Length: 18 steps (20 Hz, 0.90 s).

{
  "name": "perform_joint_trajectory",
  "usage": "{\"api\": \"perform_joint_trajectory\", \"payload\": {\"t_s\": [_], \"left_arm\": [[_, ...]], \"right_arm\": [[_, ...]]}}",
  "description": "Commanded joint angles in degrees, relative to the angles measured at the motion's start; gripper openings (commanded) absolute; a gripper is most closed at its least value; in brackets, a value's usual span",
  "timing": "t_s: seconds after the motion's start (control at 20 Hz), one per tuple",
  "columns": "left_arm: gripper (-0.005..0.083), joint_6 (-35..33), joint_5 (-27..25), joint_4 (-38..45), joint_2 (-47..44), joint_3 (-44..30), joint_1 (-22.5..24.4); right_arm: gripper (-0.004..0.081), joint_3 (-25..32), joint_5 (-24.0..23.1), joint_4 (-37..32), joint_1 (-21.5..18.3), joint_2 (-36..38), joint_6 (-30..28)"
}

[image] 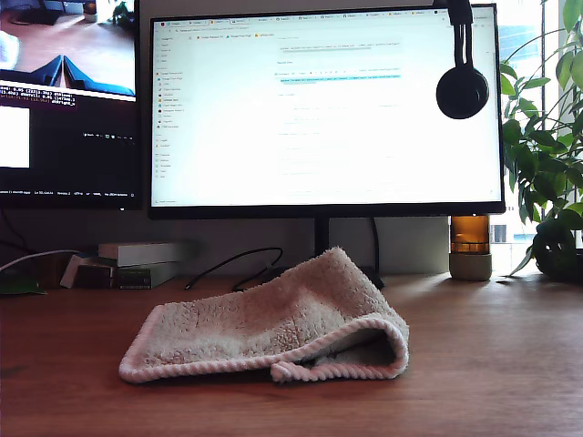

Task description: Fold the tea towel to a neat square and place it to the right

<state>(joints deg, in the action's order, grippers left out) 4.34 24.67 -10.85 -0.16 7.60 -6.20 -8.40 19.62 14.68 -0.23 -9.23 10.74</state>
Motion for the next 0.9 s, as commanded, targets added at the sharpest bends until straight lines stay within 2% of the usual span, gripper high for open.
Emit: {"api": "perform_joint_trajectory", "payload": {"t_s": [0.0,0.15,0.3,0.45,0.6,0.75,0.85], "left_arm": [[-0.0024,-0.3,1.8,2.4,-0.2,-0.8,-1.2],[-0.0024,-0.4,2.5,3.4,0.2,-0.8,-3.8],[-0.0024,-1.8,5.2,5.4,2.6,-0.8,-7.7],[-0.0024,-4.2,4.9,6.9,6.6,-0.2,-12.4],[-0.0024,-7.0,4.9,8.6,12.9,0.0,-16.5],[-0.0024,-9.9,4.8,13.1,21.3,0.0,-20.2],[-0.0024,-12.2,4.4,18.0,27.2,0.0,-21.8]], "right_arm": [[-0.0013,-0.3,1.3,-0.6,1.6,-0.3,1.2],[-0.0013,-3.4,1.5,0.7,5.5,-1.9,1.5],[-0.0013,-7.6,1.5,2.7,10.2,-6.7,0.7],[-0.0013,-11.6,2.5,4.7,15.7,-14.5,-3.7],[-0.0009,-14.7,1.6,7.1,22.1,-25.0,-11.4],[0.0108,-16.3,-3.3,6.8,27.1,-34.2,-17.2],[0.0145,-16.4,-4.8,4.9,28.9,-38.4,-17.2]]}}
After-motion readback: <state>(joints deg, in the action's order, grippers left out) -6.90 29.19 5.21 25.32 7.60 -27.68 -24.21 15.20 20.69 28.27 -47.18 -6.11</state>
